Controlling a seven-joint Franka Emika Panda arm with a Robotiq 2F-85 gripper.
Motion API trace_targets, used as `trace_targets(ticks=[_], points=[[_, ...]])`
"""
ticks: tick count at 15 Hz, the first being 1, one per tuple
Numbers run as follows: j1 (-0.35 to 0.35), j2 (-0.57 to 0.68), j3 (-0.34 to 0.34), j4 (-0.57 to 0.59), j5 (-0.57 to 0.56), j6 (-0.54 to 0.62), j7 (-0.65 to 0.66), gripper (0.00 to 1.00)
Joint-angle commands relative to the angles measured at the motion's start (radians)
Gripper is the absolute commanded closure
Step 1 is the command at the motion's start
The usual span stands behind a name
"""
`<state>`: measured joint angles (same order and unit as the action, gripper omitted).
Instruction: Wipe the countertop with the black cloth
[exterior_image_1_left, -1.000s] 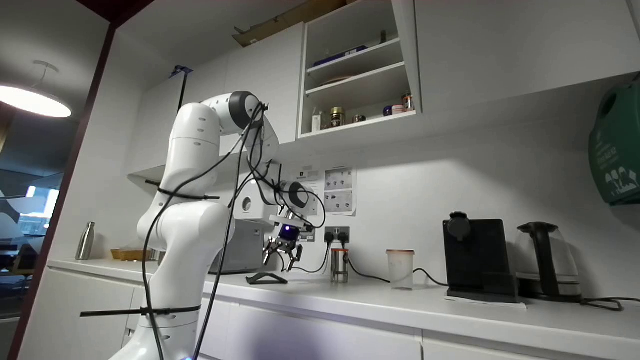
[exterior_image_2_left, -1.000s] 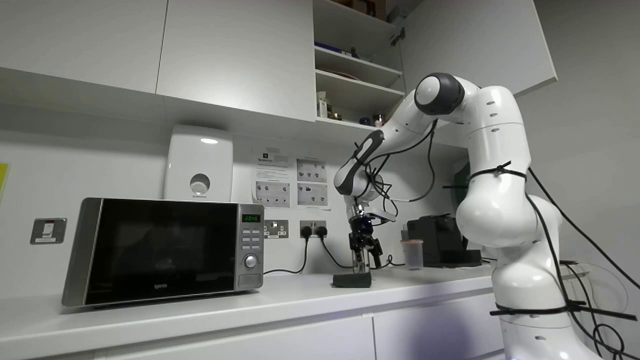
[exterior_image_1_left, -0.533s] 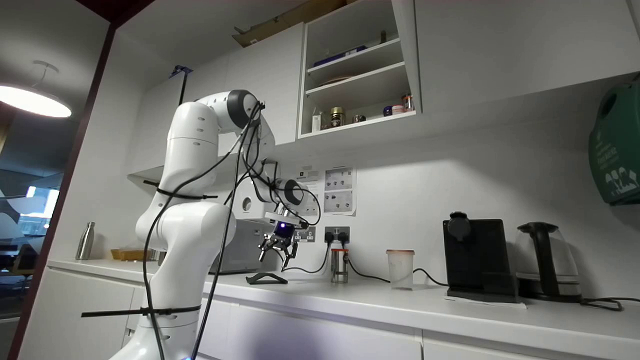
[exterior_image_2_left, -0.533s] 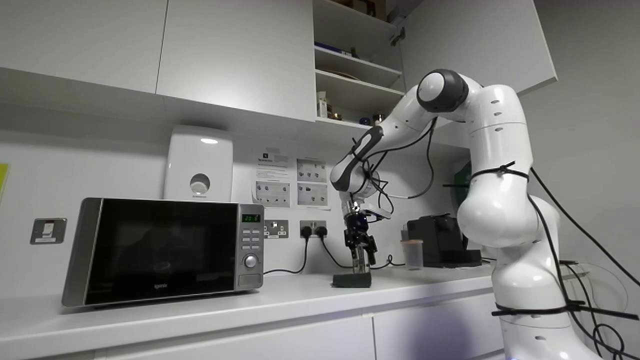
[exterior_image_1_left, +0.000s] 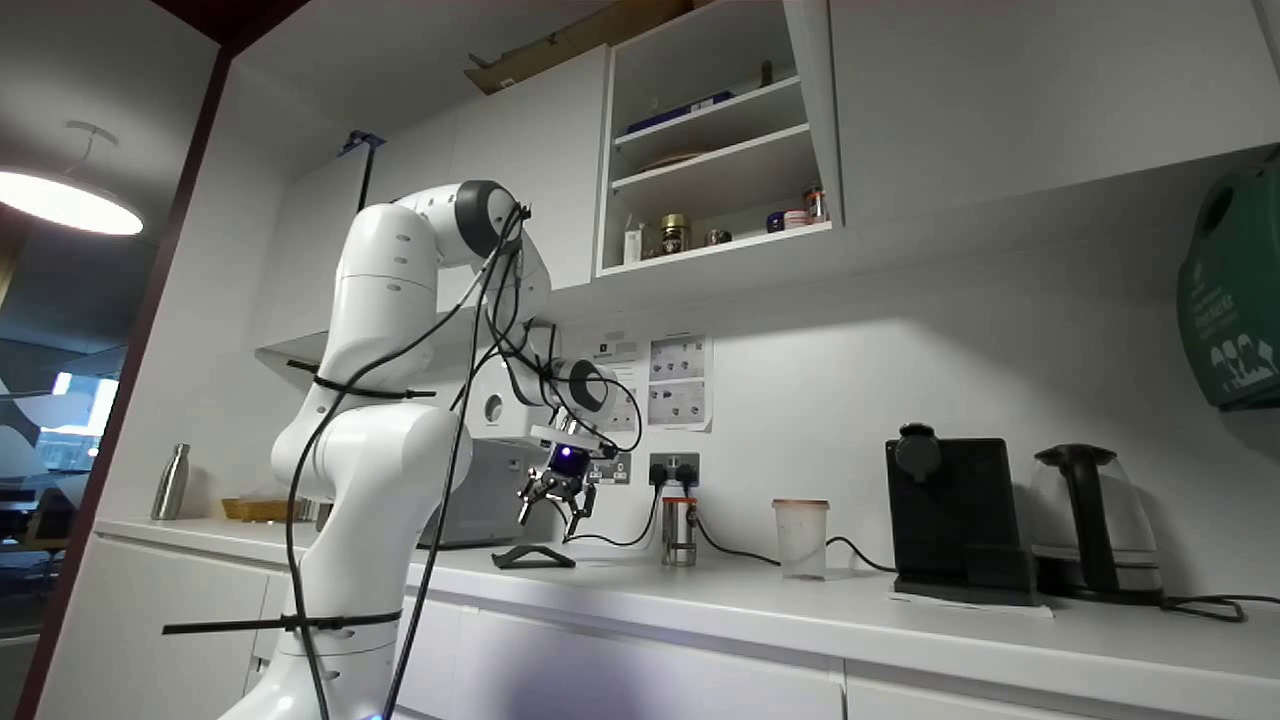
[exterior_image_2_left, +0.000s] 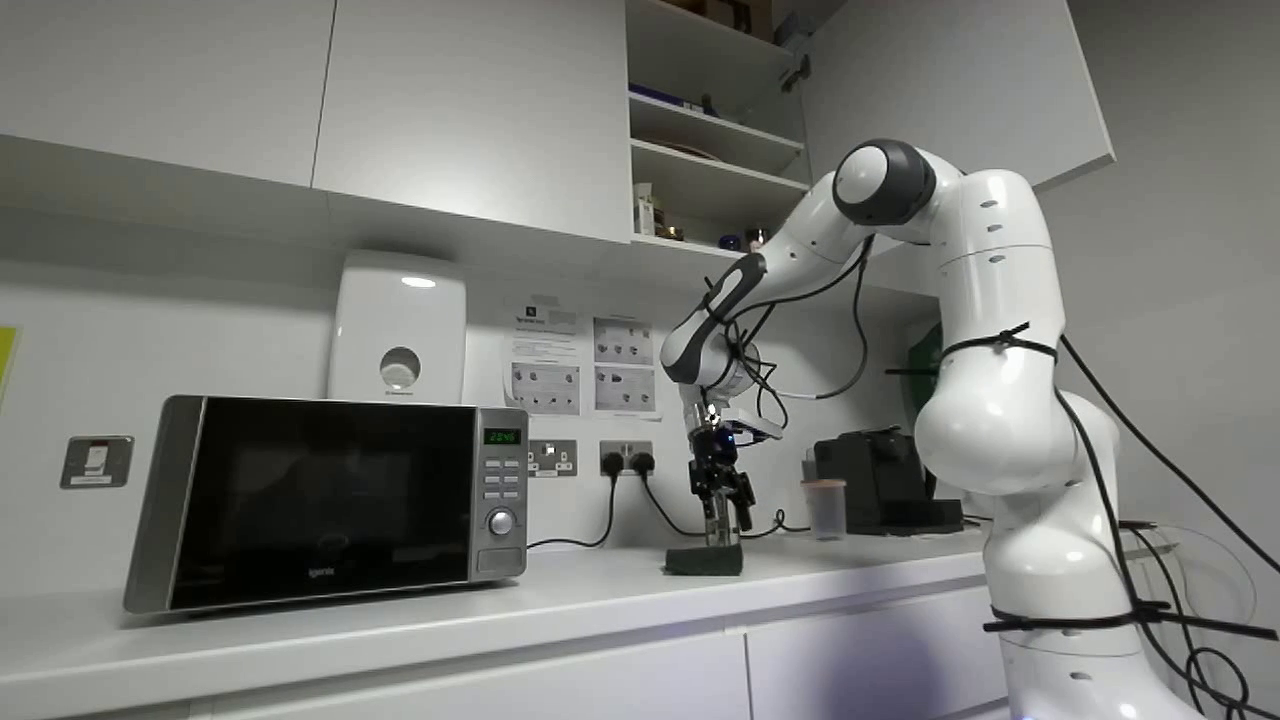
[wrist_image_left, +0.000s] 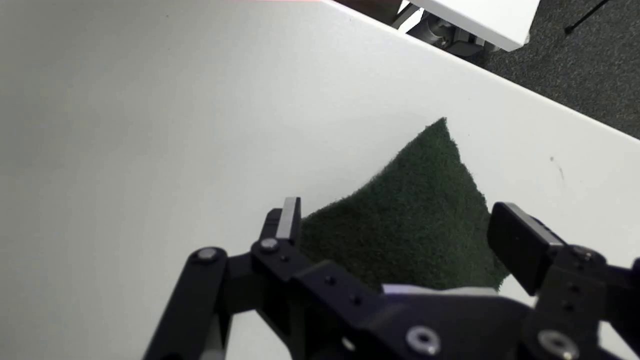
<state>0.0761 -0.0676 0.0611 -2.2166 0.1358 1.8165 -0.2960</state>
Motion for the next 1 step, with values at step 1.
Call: trace_targets(ticks=[1], points=[[0.000, 0.000, 0.000, 0.001, 0.000, -0.002, 0.000, 0.00]])
